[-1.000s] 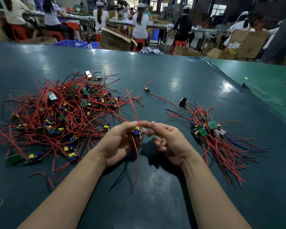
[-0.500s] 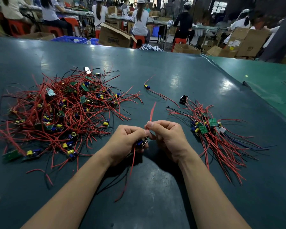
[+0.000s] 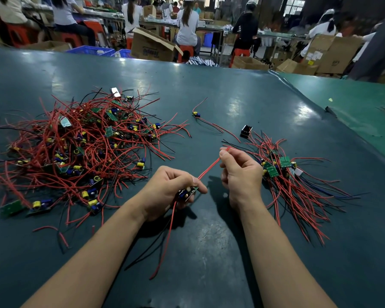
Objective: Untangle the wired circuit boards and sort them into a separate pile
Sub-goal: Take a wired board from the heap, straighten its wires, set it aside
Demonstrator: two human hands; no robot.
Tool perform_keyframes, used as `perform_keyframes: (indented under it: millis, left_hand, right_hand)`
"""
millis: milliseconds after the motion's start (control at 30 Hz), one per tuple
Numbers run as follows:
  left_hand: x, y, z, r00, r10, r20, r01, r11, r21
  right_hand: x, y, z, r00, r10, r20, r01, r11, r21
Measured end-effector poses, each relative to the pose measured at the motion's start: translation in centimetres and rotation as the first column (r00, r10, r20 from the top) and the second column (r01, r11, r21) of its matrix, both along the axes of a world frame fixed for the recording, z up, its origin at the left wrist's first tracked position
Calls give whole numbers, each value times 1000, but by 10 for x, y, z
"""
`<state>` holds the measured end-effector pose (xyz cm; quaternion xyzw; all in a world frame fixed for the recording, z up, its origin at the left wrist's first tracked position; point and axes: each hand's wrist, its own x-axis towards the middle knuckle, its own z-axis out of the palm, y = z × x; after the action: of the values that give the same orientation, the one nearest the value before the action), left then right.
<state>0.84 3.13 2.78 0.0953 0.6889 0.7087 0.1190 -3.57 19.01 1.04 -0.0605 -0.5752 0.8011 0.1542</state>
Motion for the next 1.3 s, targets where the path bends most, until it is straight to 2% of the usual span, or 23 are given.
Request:
perform_keyframes:
  millis: [67,167,233,300,367,400,533,600,700,767,833,900,933,967,1033,1067,1133,1200,1300]
  left_hand:
    - [1,0,-1,1000,10,-5,-10,1000,0]
    - [1,-1,-2,1000,12,-17,-12,1000,-3]
    - [1,-1,-3,1000,14,-18,-14,1000,-11]
    - [0,0,-3,999,33,-14,-33,999,2]
    - [0,2,-4,997,81,-5,-81,997,19]
    - [-1,3,-5,995,105,-1,-105,994,21]
    - [-2,6,-7,989,148,5,-148,989,28]
    - [-2,6,-7,987,159,-1,-159,987,17]
    - [-3,4,-7,993,122,-10,-122,993,2]
    - [-2,1,-6,999,44,-29,-45,999,-27]
    - [1,-1,-7,998,-44,-48,40,996,-81]
    - [1,-1,-9,998,-26,-52,24,999,-35]
    - [0,0,-10,998,25,-49,-23,999,32]
    - [-2,0,-10,996,83,-46,-78,992,99]
    - [-4,1,-8,984,177,-27,-169,967,191]
    - [-4,2,-7,978,207,-5,-200,952,231]
    - [-6,2,-8,967,249,52,-254,926,281]
    - [-7,1,-10,958,281,53,-285,926,246]
    - [-7,3,-9,968,248,32,-248,936,248]
  right_hand:
    - [0,1,-2,999,15,-39,-9,988,153]
    - [2,2,-5,994,-5,-108,51,902,428]
    - [5,0,-5,993,-28,-113,78,877,473]
    - [5,1,-2,999,-10,-48,26,933,358]
    - [5,3,3,995,87,40,-93,983,158]
    - [5,4,4,987,140,75,-148,982,114]
    - [13,-6,4,933,333,137,-353,922,161]
    - [15,-10,5,918,374,128,-392,905,168]
    - [11,-7,7,951,287,116,-297,952,72]
    - [6,-2,8,984,139,112,-135,990,-40]
    - [1,8,10,991,-51,124,73,981,-181]
    - [-3,16,10,983,-138,120,168,941,-295]
    - [-3,17,11,984,-133,121,164,942,-293]
    - [-2,16,11,989,-84,123,113,962,-249]
    - [5,6,11,975,163,154,-151,985,-85]
    - [10,0,11,925,324,199,-331,944,0]
    - [19,-7,11,775,563,286,-611,784,113]
    - [23,-7,11,699,647,304,-707,690,157]
    - [24,-4,13,698,658,281,-710,686,159]
